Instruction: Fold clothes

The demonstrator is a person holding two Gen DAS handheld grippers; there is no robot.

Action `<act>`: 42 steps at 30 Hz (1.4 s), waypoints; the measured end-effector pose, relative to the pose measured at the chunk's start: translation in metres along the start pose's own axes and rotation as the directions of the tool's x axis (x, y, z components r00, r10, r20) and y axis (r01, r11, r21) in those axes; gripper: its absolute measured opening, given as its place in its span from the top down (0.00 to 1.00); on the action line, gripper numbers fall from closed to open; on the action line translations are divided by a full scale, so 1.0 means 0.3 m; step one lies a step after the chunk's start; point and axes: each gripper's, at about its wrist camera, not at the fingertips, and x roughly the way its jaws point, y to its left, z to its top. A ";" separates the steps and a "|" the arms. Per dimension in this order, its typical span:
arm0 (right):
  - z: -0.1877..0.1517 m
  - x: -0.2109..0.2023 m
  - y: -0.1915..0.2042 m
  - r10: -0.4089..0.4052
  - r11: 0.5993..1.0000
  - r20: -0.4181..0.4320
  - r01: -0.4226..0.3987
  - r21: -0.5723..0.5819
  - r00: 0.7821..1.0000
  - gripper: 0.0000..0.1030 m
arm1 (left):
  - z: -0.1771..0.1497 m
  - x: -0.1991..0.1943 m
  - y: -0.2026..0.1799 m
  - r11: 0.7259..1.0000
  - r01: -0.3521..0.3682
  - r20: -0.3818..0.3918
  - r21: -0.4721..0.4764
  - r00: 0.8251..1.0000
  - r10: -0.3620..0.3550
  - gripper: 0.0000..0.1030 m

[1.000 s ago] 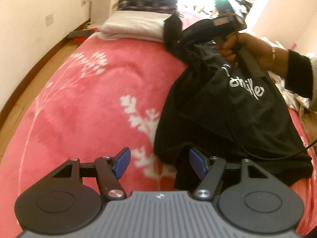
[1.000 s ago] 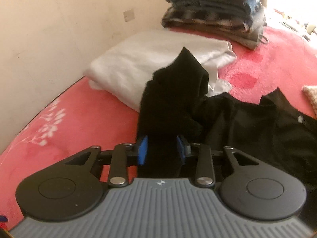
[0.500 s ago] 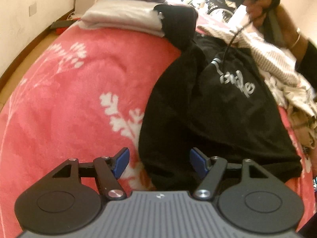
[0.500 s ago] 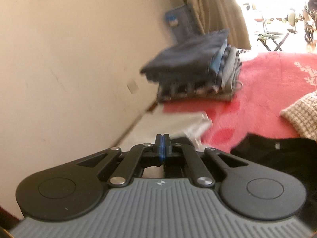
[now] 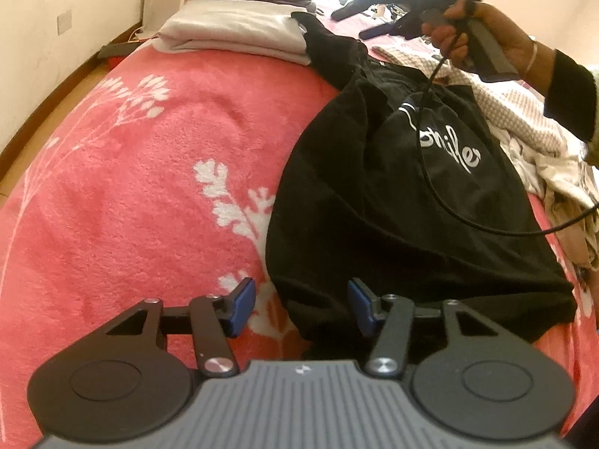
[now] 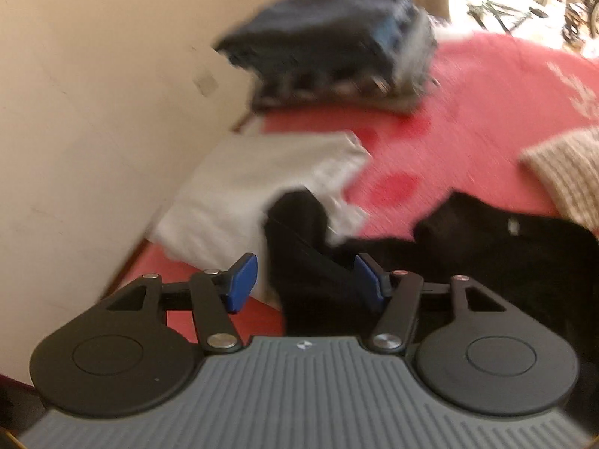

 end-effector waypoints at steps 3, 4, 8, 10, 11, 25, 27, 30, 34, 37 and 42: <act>-0.030 0.076 -0.019 -0.004 0.999 -0.088 0.008 0.038 0.996 0.38 | 0.001 0.005 -0.006 1.000 -0.008 0.005 0.010 1.000 0.008 0.58; -0.041 0.104 -0.021 -0.011 0.999 -0.115 0.015 0.042 0.993 0.40 | 0.001 0.007 -0.008 1.000 -0.010 0.006 0.013 1.000 0.010 0.59; -0.073 0.107 -0.016 -0.028 0.998 -0.056 0.032 0.060 0.998 0.94 | 0.002 0.024 -0.016 1.000 -0.016 0.008 0.015 1.000 0.015 0.58; -0.080 0.046 -0.023 -0.001 0.996 0.037 -0.002 0.088 0.999 0.96 | -0.001 0.029 -0.021 1.000 -0.018 0.008 0.023 1.000 0.018 0.58; -0.083 0.011 -0.026 0.009 0.995 0.086 -0.017 0.097 0.996 0.96 | -0.002 0.032 -0.024 0.999 -0.019 0.007 0.027 1.000 0.019 0.59; -0.023 -0.243 -0.056 0.069 0.957 0.502 -0.200 0.211 0.862 0.96 | -0.021 0.038 -0.042 0.996 0.082 0.011 -0.041 0.997 -0.081 0.93; -0.024 -0.244 -0.051 0.063 0.958 0.518 -0.197 0.208 0.853 0.96 | -0.029 0.026 -0.040 0.993 0.103 0.031 -0.064 0.994 -0.102 0.94; -0.033 -0.256 -0.045 0.037 0.964 0.553 -0.176 0.200 0.832 0.96 | -0.045 0.000 -0.018 0.964 0.198 0.038 -0.176 0.980 -0.194 0.95; -0.048 -0.275 -0.022 0.027 0.967 0.606 -0.174 0.186 0.795 0.96 | -0.081 -0.024 0.031 0.849 0.366 0.075 -0.381 0.928 -0.366 0.95; -0.044 -0.251 0.019 0.053 0.970 0.624 -0.190 0.155 0.780 0.96 | -0.109 -0.014 0.069 0.779 0.405 0.086 -0.479 0.905 -0.418 0.95; 0.039 0.030 0.124 0.184 0.981 0.347 -0.193 -0.009 0.920 0.88 | -0.131 0.019 0.155 0.806 0.279 0.033 -0.522 0.951 -0.308 0.92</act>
